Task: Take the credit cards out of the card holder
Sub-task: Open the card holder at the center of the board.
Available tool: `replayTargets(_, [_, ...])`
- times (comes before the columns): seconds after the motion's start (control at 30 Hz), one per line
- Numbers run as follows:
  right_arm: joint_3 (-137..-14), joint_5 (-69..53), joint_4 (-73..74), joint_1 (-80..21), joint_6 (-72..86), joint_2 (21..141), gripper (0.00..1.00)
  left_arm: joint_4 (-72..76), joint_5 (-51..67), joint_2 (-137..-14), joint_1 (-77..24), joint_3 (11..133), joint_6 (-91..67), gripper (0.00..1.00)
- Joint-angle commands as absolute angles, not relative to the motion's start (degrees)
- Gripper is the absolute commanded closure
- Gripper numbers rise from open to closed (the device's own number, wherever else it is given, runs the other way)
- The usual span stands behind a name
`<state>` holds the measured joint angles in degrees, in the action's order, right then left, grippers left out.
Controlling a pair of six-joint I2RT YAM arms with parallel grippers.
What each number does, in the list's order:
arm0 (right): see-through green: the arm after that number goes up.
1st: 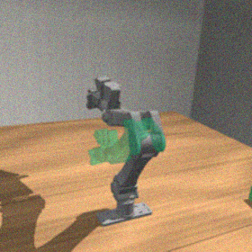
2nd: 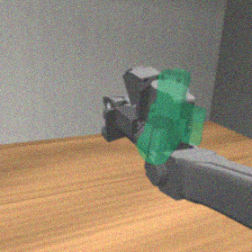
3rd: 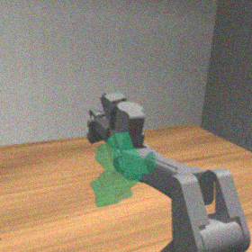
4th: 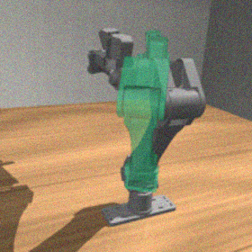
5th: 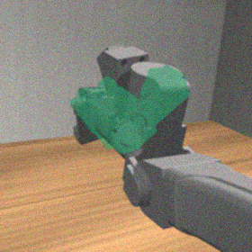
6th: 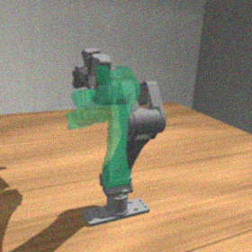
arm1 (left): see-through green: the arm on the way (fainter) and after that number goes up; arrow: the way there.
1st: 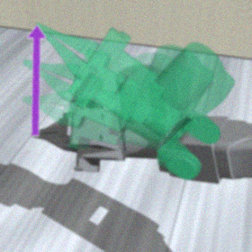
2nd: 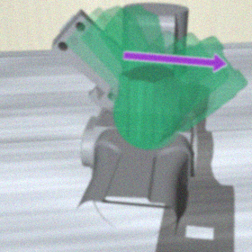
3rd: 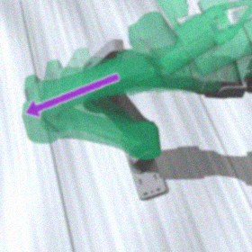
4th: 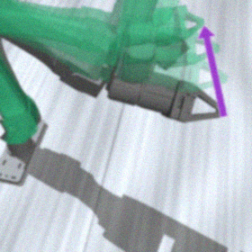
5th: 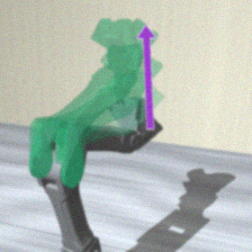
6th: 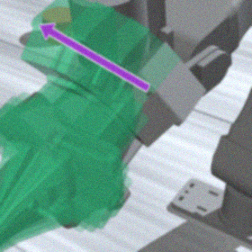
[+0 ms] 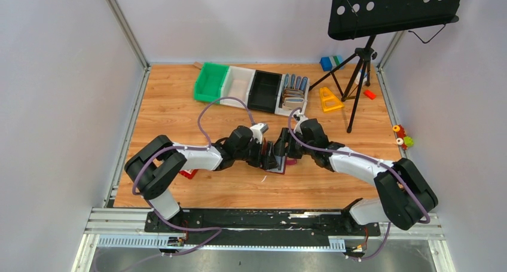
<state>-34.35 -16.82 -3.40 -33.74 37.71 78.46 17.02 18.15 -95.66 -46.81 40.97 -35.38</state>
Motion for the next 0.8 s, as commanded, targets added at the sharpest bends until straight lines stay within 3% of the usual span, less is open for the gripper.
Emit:
replayTargets(0.0, [-34.29, -25.16, -8.31, -35.70, 40.66, 78.69, 0.40, 18.46, 15.49, -98.39, -46.30, 37.56, -38.36, 0.09])
replayTargets(0.2, [-33.93, -25.96, -9.26, -35.75, 41.46, 78.93, 0.41, 21.52, 17.83, -99.69, -44.88, 36.69, -40.50, 0.13])
replayTargets(0.37, [-33.24, -26.17, -9.65, -35.68, 41.57, 78.54, 0.41, 20.13, 17.77, -101.64, -44.27, 37.26, -40.89, 0.30])
replayTargets(0.53, [-33.09, -24.78, -8.29, -35.61, 40.61, 78.79, 0.41, 23.81, 20.66, -100.49, -43.63, 35.46, -42.23, 0.30])
replayTargets(0.77, [-30.85, -24.97, -11.63, -34.47, 41.58, 80.24, 0.25, 35.17, 27.52, -101.14, -41.55, 30.91, -47.36, 0.34])
